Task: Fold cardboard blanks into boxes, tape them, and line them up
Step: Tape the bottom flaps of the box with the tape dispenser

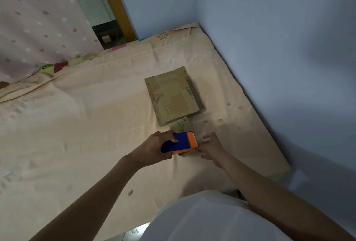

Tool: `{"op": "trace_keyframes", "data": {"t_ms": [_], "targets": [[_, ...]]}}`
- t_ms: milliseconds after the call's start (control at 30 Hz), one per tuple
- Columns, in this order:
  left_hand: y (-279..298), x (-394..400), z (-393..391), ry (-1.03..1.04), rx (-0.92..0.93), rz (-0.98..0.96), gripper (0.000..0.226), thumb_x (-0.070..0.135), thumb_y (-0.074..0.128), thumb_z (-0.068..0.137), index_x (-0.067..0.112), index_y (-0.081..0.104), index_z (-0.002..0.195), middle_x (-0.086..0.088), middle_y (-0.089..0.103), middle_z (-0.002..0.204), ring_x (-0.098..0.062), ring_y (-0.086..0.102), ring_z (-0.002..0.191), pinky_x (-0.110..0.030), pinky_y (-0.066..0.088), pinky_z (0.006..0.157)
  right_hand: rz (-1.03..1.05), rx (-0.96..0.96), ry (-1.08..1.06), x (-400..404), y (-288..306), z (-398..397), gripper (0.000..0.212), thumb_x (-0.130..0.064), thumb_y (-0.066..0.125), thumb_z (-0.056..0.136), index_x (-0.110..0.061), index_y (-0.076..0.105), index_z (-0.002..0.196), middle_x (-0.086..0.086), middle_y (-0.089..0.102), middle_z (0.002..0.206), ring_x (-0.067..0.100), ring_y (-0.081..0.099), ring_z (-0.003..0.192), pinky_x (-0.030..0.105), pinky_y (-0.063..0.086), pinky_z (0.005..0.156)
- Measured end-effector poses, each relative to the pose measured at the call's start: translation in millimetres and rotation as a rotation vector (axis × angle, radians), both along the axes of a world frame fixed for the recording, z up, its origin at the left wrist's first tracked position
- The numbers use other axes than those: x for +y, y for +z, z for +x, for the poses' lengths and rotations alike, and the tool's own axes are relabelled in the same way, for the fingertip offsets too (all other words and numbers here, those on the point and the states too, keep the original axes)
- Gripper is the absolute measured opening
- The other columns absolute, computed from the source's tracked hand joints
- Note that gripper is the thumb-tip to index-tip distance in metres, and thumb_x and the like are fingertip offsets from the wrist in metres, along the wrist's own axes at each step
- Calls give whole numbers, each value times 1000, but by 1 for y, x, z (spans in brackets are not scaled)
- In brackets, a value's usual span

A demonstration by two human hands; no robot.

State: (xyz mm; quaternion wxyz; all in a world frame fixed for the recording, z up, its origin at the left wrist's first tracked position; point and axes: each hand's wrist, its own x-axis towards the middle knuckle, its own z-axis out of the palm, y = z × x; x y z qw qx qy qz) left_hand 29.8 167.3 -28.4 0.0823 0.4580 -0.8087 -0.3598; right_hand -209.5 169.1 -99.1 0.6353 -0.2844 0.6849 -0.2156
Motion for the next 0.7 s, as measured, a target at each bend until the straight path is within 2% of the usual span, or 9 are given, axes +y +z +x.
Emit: {"op": "trace_keyframes", "data": {"t_ms": [133, 267, 367, 433, 533, 700], "targets": [[-1, 1, 1, 15, -12, 2, 37, 14, 73, 86, 22, 56, 118, 7, 51, 136, -10, 50, 111, -14, 52, 82, -70, 22, 0, 0, 1, 0, 40, -4, 66, 87, -26, 40, 109, 13, 58, 114, 28, 65, 101, 44, 58, 81], [-8, 5, 7, -6, -17, 32, 38, 9, 74, 85, 21, 54, 115, 8, 50, 134, -7, 52, 108, -9, 50, 79, -72, 1, -44, -1, 5, -1, 30, -6, 68, 86, -22, 47, 99, 11, 61, 107, 26, 63, 95, 39, 53, 73], [-13, 7, 9, -14, -29, 49, 38, 9, 73, 86, 23, 52, 114, 10, 48, 134, -5, 52, 106, -11, 51, 78, -39, -21, -131, -5, 2, -7, 15, -12, 70, 88, -18, 58, 96, 9, 68, 109, 28, 68, 96, 39, 55, 79], [-15, 6, 9, -14, -38, 49, 38, 11, 72, 87, 25, 51, 114, 10, 47, 134, -7, 53, 107, -14, 52, 78, -68, 3, -165, -8, 2, -10, 7, -11, 70, 91, -14, 63, 92, 12, 72, 107, 27, 69, 87, 37, 54, 75], [-17, 5, 7, -15, -39, 45, 37, 10, 72, 87, 25, 50, 113, 10, 48, 133, -8, 53, 104, -12, 51, 77, -111, 63, -177, -11, 5, -13, 8, -2, 67, 90, -9, 65, 86, 19, 73, 99, 32, 73, 83, 42, 59, 78], [-23, 6, 4, -22, -24, 47, 36, 11, 70, 88, 26, 48, 112, 10, 46, 133, -10, 54, 106, -17, 54, 76, -192, 105, -118, -13, 15, -12, 8, -6, 66, 92, -13, 62, 89, 12, 68, 102, 30, 71, 91, 48, 62, 79]]}}
